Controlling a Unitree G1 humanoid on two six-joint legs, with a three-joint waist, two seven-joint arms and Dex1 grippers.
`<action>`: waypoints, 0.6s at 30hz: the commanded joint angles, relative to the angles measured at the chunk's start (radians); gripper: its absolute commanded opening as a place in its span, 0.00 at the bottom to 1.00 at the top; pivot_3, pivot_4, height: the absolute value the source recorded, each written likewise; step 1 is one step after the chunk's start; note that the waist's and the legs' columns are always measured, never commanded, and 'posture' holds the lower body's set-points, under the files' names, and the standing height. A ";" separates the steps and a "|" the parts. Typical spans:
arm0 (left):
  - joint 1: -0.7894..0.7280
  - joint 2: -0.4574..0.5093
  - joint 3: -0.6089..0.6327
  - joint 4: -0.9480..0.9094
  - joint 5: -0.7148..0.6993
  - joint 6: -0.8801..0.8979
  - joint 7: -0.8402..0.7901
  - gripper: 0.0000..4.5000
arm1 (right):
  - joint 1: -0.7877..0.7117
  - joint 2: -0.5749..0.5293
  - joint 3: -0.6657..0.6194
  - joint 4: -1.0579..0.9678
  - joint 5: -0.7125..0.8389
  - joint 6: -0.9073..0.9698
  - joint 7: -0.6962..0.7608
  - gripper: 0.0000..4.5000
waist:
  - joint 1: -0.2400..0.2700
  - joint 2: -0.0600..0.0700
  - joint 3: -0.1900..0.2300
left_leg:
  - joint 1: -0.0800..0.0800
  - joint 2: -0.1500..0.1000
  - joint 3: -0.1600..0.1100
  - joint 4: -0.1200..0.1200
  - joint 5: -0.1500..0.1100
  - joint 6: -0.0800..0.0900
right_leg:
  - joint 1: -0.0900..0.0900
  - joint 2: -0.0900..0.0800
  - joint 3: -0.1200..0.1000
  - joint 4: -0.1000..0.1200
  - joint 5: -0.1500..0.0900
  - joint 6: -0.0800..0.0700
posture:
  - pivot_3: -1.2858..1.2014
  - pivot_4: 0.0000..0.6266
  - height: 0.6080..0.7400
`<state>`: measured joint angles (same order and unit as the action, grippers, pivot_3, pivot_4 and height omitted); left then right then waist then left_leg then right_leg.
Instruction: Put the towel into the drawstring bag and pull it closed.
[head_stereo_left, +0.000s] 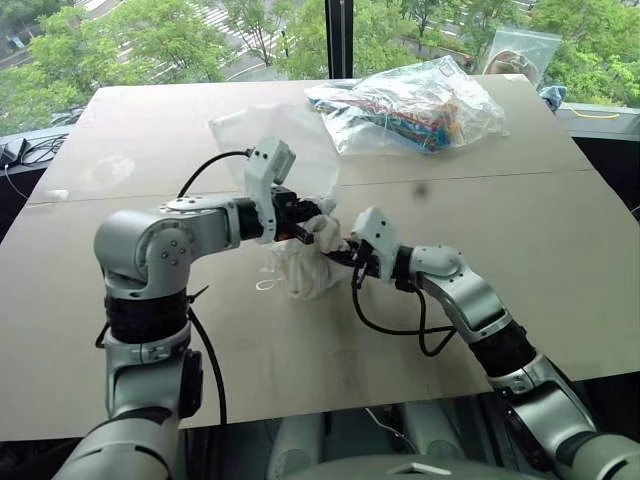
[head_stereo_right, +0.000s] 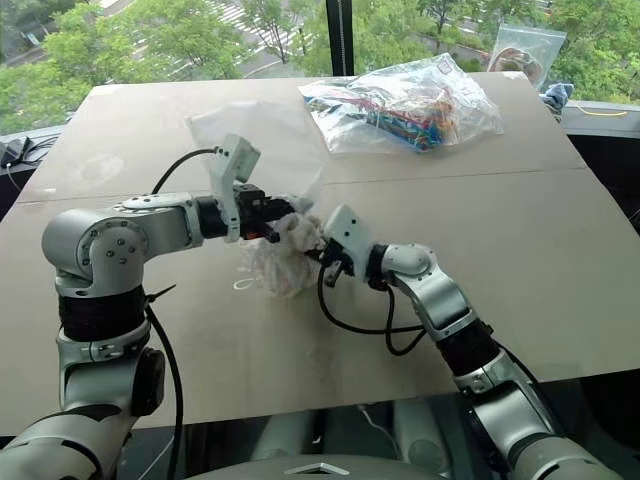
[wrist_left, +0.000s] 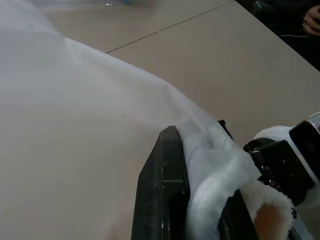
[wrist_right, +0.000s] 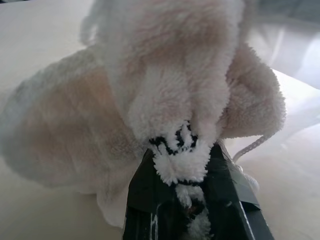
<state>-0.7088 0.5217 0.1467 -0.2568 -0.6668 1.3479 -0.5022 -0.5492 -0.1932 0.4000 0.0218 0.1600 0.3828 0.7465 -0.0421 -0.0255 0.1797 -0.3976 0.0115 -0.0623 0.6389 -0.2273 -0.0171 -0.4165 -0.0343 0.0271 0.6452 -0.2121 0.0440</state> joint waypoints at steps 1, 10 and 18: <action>-0.012 0.023 -0.017 -0.011 0.022 -0.048 0.002 0.00 | -0.037 -0.007 -0.011 -0.035 -0.015 0.013 0.002 0.00 | 0.001 0.000 0.000 | 0.000 0.000 0.000 0.000 0.000 0.000 | 0.000 0.000 0.000 0.000 0.000 0.000 | 0.52 0.24 1.00; 0.011 0.003 -0.023 -0.055 0.006 -0.078 0.002 0.00 | -0.095 0.011 -0.009 -0.014 -0.015 0.294 -0.039 0.00 | 0.002 0.000 0.000 | 0.000 0.000 0.000 0.000 0.000 0.000 | 0.000 0.000 0.000 0.000 0.000 0.000 | 0.52 0.24 1.00; 0.071 0.048 -0.069 -0.112 0.003 -0.101 -0.044 0.00 | -0.131 0.103 -0.115 0.020 0.042 0.407 -0.114 0.00 | 0.000 0.000 0.000 | 0.000 0.000 0.000 0.000 0.000 0.000 | 0.000 0.000 0.000 0.000 0.000 0.000 | 0.52 0.24 1.00</action>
<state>-0.6462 0.5578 0.0867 -0.3156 -0.6529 1.2734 -0.5225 -0.6623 -0.1173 0.3537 0.0444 0.1566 0.7667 0.6631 -0.0419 -0.0256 0.1795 -0.3975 0.0111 -0.0624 0.6387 -0.2273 -0.0171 -0.4164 -0.0347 0.0271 0.6454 -0.2121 0.0440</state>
